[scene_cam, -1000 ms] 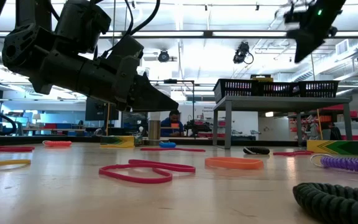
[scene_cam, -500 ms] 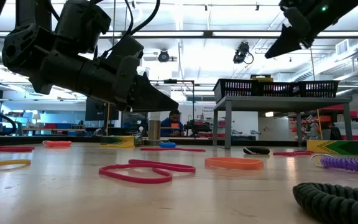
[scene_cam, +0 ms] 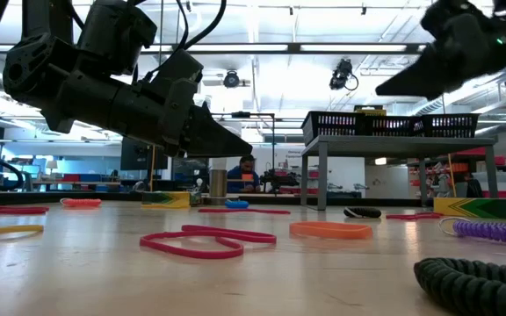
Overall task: Pick & Place Office Desk Supplies
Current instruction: Put the black spring keychain into the left black basket on the shelf
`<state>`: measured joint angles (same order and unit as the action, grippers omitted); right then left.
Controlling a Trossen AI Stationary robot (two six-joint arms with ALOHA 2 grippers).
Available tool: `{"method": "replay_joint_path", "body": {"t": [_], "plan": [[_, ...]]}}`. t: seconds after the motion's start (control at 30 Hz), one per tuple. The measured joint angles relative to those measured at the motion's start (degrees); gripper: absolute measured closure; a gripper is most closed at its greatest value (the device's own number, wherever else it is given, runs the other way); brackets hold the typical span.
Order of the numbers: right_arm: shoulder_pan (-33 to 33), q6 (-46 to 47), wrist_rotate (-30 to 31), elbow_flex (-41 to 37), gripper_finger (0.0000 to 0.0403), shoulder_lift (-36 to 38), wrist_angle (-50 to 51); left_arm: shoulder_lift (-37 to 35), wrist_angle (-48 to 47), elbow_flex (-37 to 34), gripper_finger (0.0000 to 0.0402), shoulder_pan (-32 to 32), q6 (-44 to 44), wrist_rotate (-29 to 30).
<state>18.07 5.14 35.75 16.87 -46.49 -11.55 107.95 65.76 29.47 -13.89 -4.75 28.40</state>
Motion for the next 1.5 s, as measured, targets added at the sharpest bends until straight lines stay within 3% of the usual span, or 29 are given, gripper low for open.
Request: {"method": "replay_joint_path", "body": {"t": [0.33, 0.53, 0.7, 0.9, 1.1, 1.33, 1.5], "plan": [[11.5, 5.1, 2.4, -4.2, 0.0399, -2.5, -2.9, 0.0, 0.0, 0.0, 0.0326, 0.0, 0.0, 0.0], [20.1, 13.2, 10.6, -4.2, 0.0395, -13.7, -4.4, 0.0, 0.0, 0.0, 0.0326, 0.0, 0.0, 0.0], [22.6, 18.9, 13.5, -4.2, 0.0394, -24.6, -10.8, 0.0, 0.0, 0.0, 0.0326, 0.0, 0.0, 0.0], [20.2, 19.5, 13.6, -4.1, 0.0387, -33.7, -20.2, 0.0, 0.0, 0.0, 0.0326, 0.0, 0.0, 0.0], [13.6, 21.4, 11.8, -4.0, 0.0327, -37.5, -20.3, 0.0, 0.0, 0.0, 0.0326, 0.0, 0.0, 0.0], [3.3, 14.8, 3.5, 2.6, 0.0251, -40.7, -13.8, 0.0, 0.2, 0.3, 0.0326, 0.3, 0.0, -0.1], [-2.2, 10.6, -2.4, 8.1, 0.0239, -44.0, -3.3, 0.0, 0.1, 1.2, 0.0326, 0.5, -0.8, -0.4]]}}
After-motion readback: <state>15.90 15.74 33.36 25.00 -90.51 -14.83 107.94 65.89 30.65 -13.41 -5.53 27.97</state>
